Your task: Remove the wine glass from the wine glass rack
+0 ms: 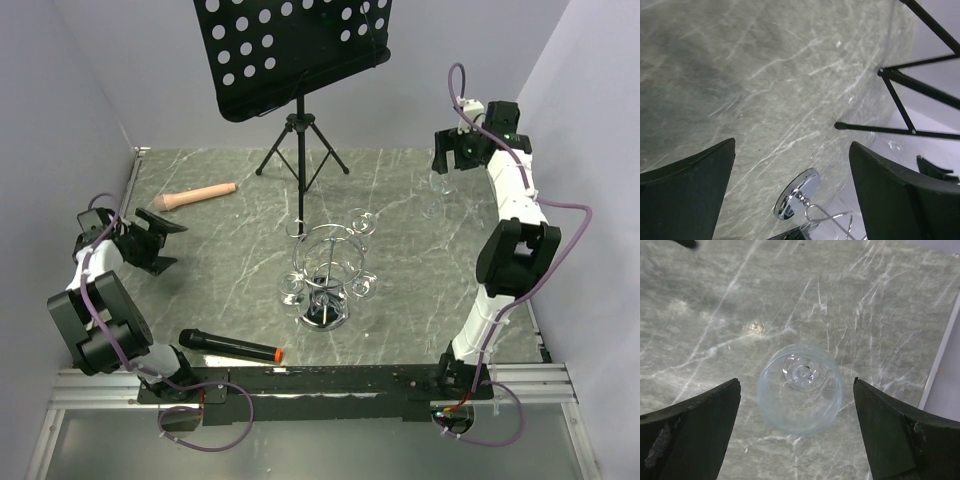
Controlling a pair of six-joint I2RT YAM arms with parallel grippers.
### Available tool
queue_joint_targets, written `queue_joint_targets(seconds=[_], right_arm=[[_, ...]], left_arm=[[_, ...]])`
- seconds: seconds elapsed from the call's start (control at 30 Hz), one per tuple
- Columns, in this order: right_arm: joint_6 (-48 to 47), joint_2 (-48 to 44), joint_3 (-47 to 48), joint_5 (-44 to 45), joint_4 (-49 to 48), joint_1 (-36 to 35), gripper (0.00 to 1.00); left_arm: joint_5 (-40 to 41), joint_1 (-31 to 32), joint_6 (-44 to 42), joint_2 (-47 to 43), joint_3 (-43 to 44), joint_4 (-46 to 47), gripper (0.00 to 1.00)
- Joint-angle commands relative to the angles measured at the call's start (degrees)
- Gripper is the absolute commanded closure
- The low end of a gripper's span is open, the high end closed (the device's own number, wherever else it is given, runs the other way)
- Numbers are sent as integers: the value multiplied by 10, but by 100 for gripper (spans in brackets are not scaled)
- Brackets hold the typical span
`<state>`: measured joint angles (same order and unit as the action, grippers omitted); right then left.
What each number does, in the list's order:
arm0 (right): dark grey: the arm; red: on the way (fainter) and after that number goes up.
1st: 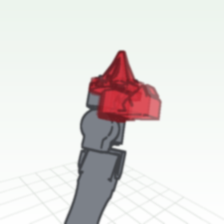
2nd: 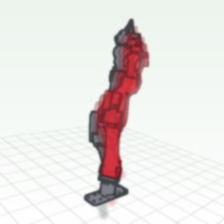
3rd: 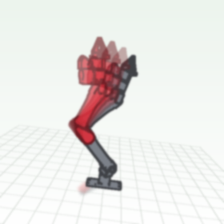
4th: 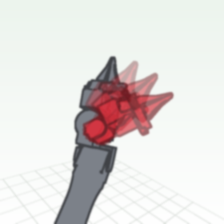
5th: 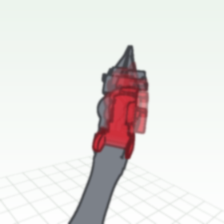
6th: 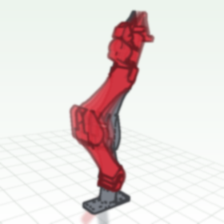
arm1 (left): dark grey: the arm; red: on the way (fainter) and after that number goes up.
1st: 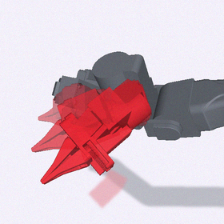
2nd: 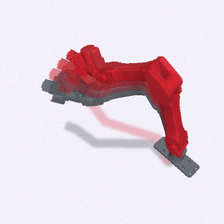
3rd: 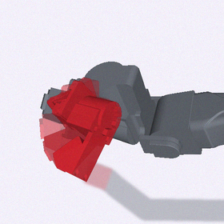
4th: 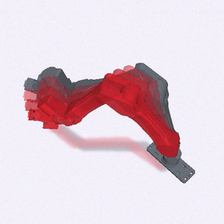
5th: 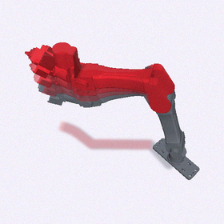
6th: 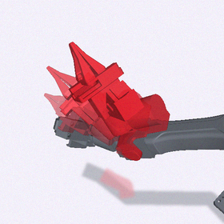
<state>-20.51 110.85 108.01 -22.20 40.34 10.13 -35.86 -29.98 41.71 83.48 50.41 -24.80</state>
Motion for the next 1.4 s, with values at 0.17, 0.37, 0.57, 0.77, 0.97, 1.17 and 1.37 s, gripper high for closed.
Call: queue_joint_targets(seconds=[0.17, 0.37, 0.57, 0.77, 0.97, 1.17, 1.37], right_arm=[[68, -195, -84, -6, -53, 4, 0], [110, -271, -169, -43, -44, 4, 0], [115, -316, -212, -57, -28, 3, 0], [109, -311, -201, -76, -16, 3, 0], [81, -313, -198, -90, 7, -8, 0], [60, -318, -180, -72, 48, -26, 0], [50, -298, -150, -49, 86, -39, 0]], left_arm=[[-214, 43, -242, 24, 114, -22, 0], [-269, 68, -546, -53, 107, -128, 0], [-277, 108, -841, -177, 29, -209, 0], [-305, 192, -894, -307, -51, -194, 0], [-322, 272, -877, -370, -83, -148, 0], [-352, 327, -850, -352, -113, -76, 0], [-356, 371, -839, -328, -145, 5, 0]])
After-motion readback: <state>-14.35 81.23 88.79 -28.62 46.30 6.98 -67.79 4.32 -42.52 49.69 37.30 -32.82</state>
